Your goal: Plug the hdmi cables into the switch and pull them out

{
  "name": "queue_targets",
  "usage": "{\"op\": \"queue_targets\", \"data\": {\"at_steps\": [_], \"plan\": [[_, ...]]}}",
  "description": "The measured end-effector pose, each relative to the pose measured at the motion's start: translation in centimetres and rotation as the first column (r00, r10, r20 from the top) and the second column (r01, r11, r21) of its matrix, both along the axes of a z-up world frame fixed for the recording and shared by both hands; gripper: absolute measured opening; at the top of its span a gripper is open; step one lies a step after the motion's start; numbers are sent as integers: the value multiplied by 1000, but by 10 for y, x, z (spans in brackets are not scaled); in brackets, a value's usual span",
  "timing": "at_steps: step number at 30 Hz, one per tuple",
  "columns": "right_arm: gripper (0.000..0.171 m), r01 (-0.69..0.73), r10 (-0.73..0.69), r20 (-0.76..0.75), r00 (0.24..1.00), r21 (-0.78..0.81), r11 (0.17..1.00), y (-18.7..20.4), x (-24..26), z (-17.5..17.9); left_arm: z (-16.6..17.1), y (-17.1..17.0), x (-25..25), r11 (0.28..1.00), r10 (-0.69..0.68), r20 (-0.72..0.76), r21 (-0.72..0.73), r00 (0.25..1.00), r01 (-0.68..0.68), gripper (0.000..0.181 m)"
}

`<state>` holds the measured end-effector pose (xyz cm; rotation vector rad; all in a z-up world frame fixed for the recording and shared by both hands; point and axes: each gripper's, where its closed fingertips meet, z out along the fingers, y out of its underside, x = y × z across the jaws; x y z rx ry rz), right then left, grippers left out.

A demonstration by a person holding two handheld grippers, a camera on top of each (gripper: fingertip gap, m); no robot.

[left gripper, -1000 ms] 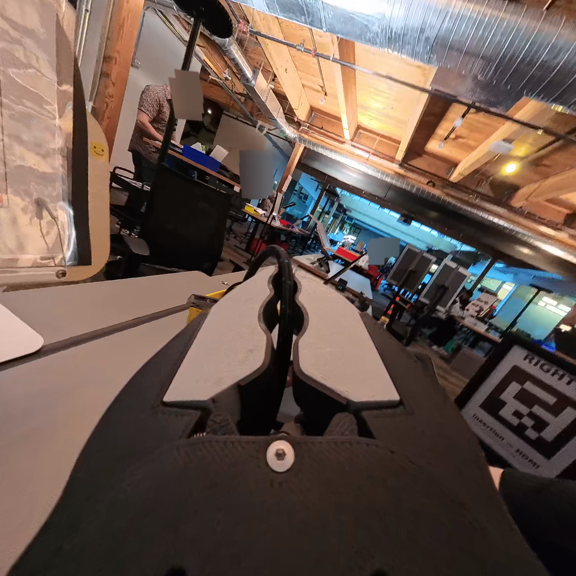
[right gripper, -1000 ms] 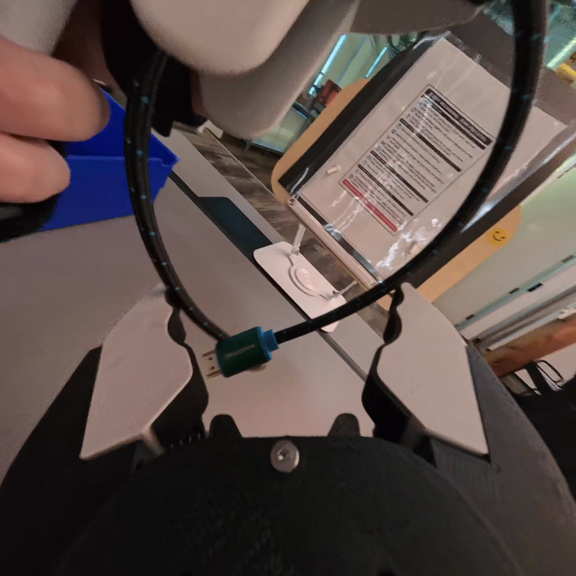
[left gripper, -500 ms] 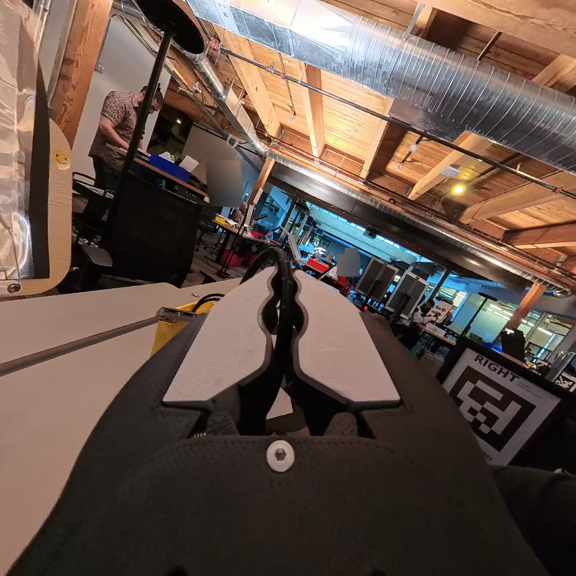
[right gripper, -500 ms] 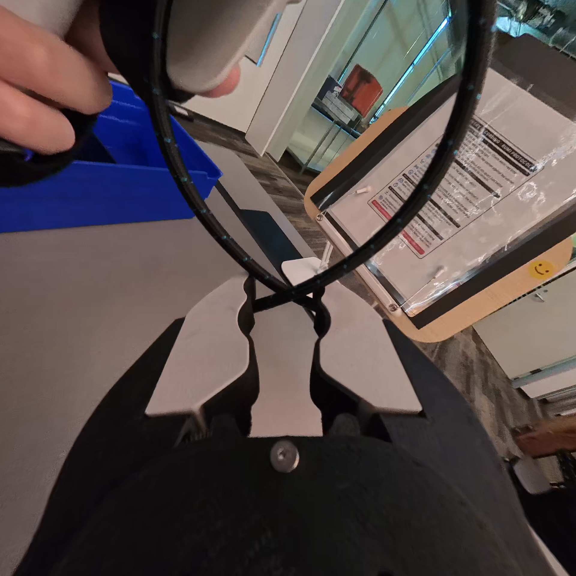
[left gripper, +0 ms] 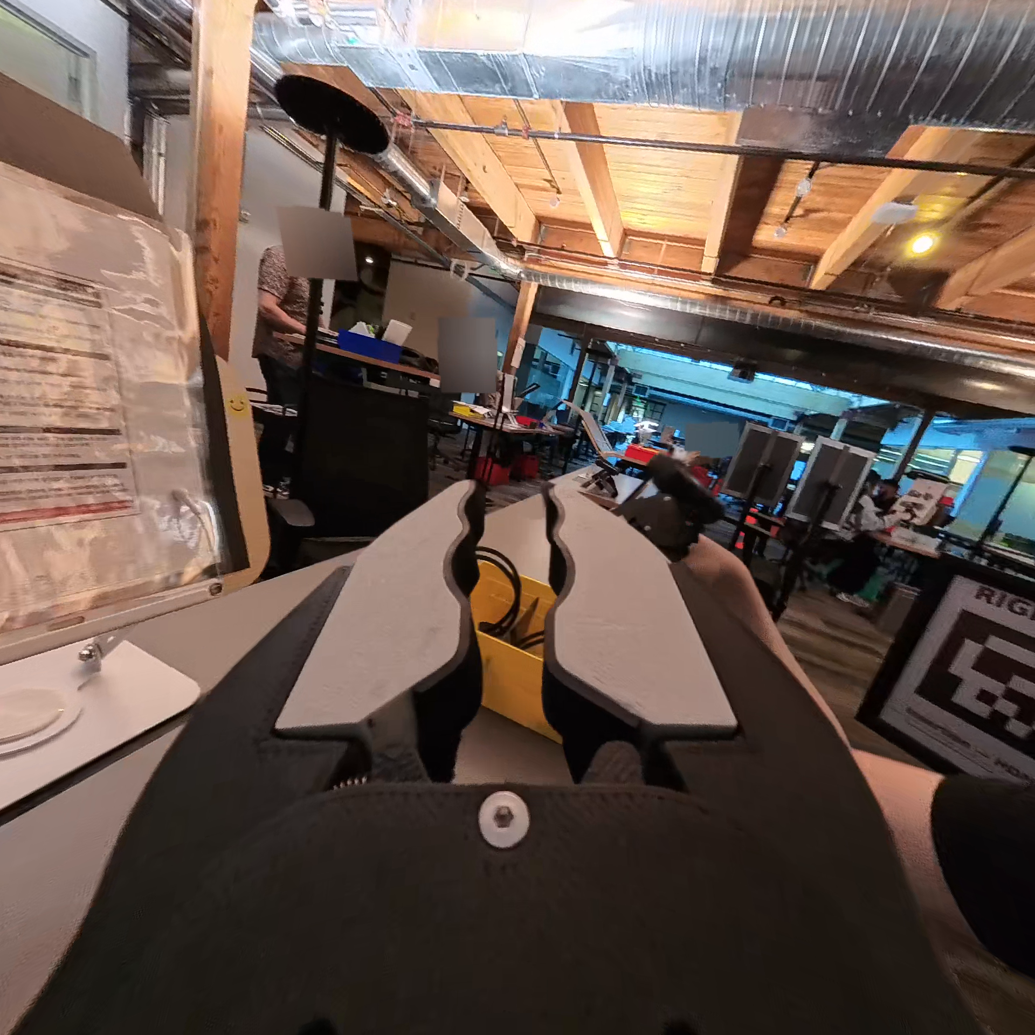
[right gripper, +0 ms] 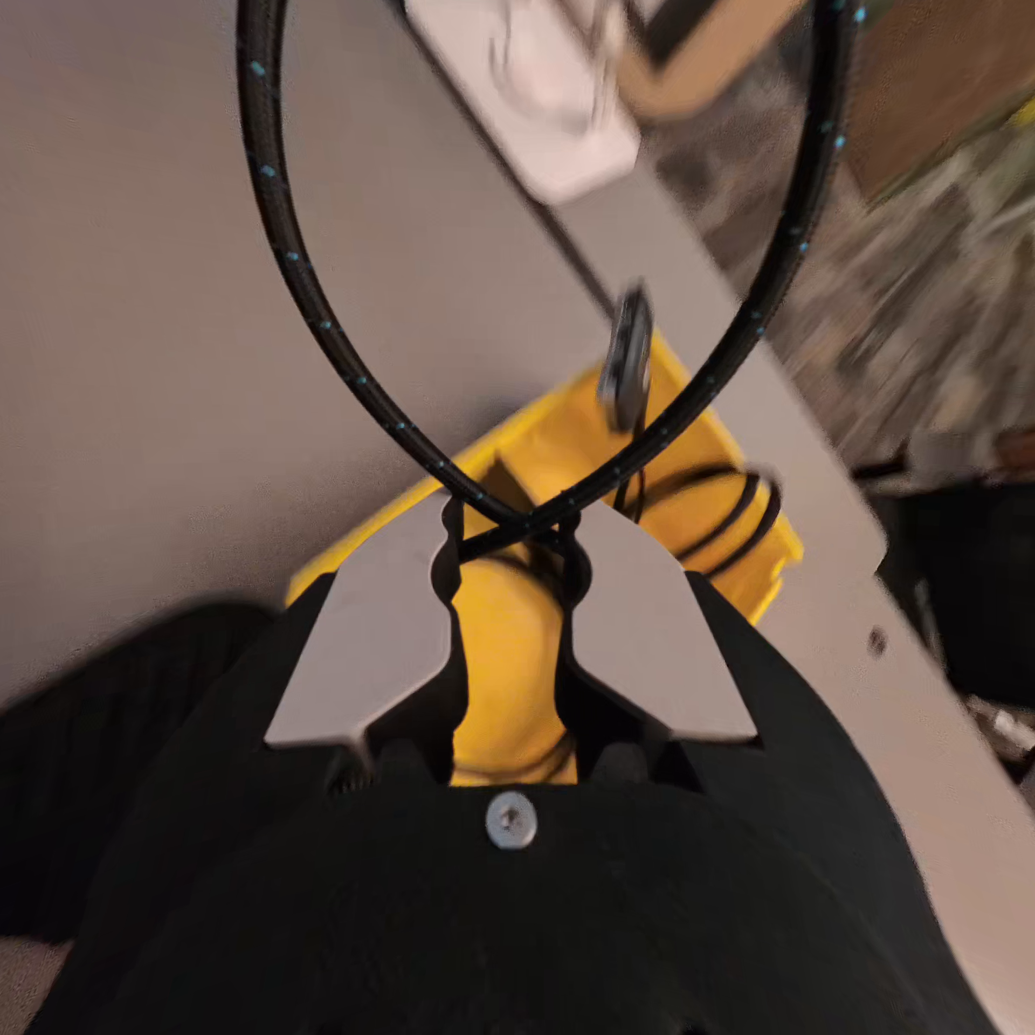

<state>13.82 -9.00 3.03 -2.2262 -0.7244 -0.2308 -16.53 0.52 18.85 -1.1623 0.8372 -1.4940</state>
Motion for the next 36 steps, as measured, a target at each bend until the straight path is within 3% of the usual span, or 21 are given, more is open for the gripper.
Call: {"op": "queue_targets", "data": {"at_steps": [2,5,9,11,14,17,19,21,23,29,32,36], "plan": [[33,72,-63,43,997,-241,968,-32,41,-36,0,-2,2,999,-36,8,-13,999,36,19],[33,214,-124,188,974,-601,770,-81,88,-84,-2,-4,7,997,-68,6,-28,998,68,19],[32,258,-92,245,965,-824,504,-108,101,-116,-8,-8,15,997,-72,-39,-11,997,71,18],[32,224,-3,249,968,-865,449,-104,95,-125,-11,-10,18,998,-70,-56,-7,996,70,18],[34,156,71,219,973,-856,492,-77,87,-141,-16,-12,23,997,-76,-74,-7,994,76,18],[36,174,99,242,965,-877,448,-78,98,-158,-20,-14,28,995,-98,-91,-20,991,96,18],[38,172,93,240,966,-869,464,-78,102,-164,-23,-15,30,995,-101,-101,-28,990,99,19],[39,155,87,235,968,-834,530,-75,102,-159,-24,-15,31,995,-98,-108,-22,989,96,19],[58,164,89,276,957,-769,617,-71,108,-147,-24,-15,32,995,-96,-112,-17,989,95,19],[57,59,88,280,956,-477,877,-66,94,-91,-22,-16,30,994,-105,-108,-30,989,102,19],[56,-5,117,272,955,-381,925,-84,71,-82,-21,-16,28,995,-102,-100,-29,990,99,18],[46,-145,212,158,964,-356,923,-116,22,-106,-19,-18,27,994,-110,-94,-29,989,108,18]]}}
